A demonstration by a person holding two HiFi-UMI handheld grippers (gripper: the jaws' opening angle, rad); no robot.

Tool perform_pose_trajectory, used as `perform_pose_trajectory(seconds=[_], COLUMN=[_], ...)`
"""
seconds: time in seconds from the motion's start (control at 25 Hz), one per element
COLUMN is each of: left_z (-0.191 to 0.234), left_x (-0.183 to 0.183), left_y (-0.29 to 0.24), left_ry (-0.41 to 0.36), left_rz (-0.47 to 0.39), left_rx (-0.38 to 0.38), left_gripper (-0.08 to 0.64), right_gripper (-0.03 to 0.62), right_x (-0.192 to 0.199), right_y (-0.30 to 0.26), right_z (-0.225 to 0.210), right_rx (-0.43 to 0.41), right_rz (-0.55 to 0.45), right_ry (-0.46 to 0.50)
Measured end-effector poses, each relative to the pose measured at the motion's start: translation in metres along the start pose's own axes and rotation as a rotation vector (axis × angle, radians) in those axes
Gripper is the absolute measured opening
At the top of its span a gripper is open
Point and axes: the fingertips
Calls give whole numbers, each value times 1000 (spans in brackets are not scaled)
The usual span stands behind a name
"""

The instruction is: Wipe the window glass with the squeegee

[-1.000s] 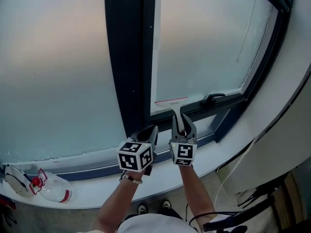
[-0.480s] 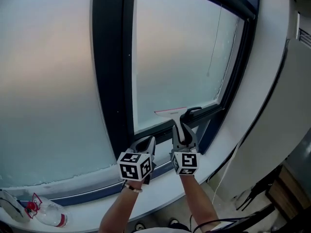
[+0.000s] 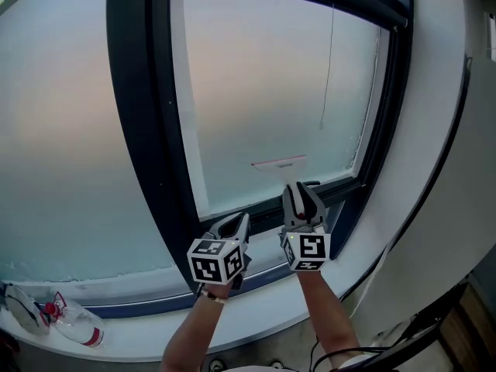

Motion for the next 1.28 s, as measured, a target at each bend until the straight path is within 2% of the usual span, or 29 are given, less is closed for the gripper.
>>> perform_pose_trajectory(seconds=[0.32, 0.52, 0.88, 1.28], left_z=[-35, -44, -59, -58], left_x=[-13, -53, -148, -227], left_y=[-23, -39, -56, -63], left_ry=[-29, -89, -183, -213], left_rz=[-61, -84, -165, -234], left_rx=[-84, -115, -80, -11], left_gripper=[0, -2, -2, -2], right_gripper=[91, 91, 91, 89], right_x=[-19, -51, -136, -206], right_y=[-22, -54, -124, -193], right_z=[-43, -67, -93, -98], right_rx=[-65, -51, -18, 33], right_rz=[-103, -174, -276, -348], right_ry=[-31, -28, 27, 45])
Point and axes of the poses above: the fingertips, and each gripper's own axes: y backward along the fingers, z to its left, x out of its underside, and after that the axes turned 14 degrees about y, right-handed
